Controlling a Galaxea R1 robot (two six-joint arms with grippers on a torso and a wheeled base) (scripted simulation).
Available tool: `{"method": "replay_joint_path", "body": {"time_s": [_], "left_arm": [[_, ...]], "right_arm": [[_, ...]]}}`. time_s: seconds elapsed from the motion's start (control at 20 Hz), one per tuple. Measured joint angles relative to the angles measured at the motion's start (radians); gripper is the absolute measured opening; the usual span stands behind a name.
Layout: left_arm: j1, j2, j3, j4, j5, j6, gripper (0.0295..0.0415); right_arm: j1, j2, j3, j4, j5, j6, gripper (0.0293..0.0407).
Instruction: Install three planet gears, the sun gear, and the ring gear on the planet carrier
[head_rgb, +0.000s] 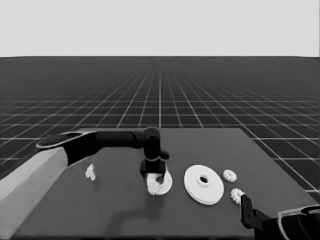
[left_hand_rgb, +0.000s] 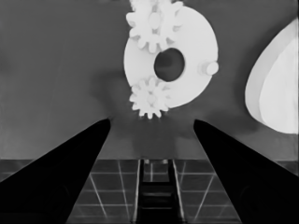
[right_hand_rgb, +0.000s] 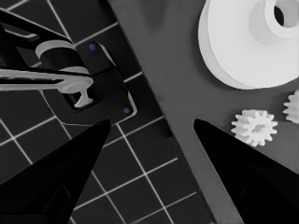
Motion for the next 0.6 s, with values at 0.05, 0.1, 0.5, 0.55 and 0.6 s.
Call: {"method": "replay_joint_path", "body": {"time_s": [0.05, 0.1, 0.5, 0.55, 0.6], "left_arm": [[-0.003, 0.0, 0.001, -0.003, 0.0, 0.0, 0.0385], [-0.005, 0.0, 0.001, -0.005, 0.0, -0.001, 0.0385], [-0.343, -1.118, 0.938, 0.108, -0.85, 1.772, 0.0386], [-0.35, -1.143, 0.956, 0.11, -0.865, 1.816, 0.0385], [-0.354, -1.158, 0.967, 0.112, -0.874, 1.842, 0.0385]], "right_arm": [[0.0, 0.0, 0.0, 0.0, 0.0, 0.0, 0.0385], [0.0, 0.0, 0.0, 0.0, 0.0, 0.0, 0.0385], [0.0, 0.0, 0.0, 0.0, 0.0, 0.0, 0.0385], [0.0, 0.0, 0.0, 0.0, 0.0, 0.0, 0.0385], [0.0, 0.0, 0.0, 0.0, 0.0, 0.0, 0.0385]]}}
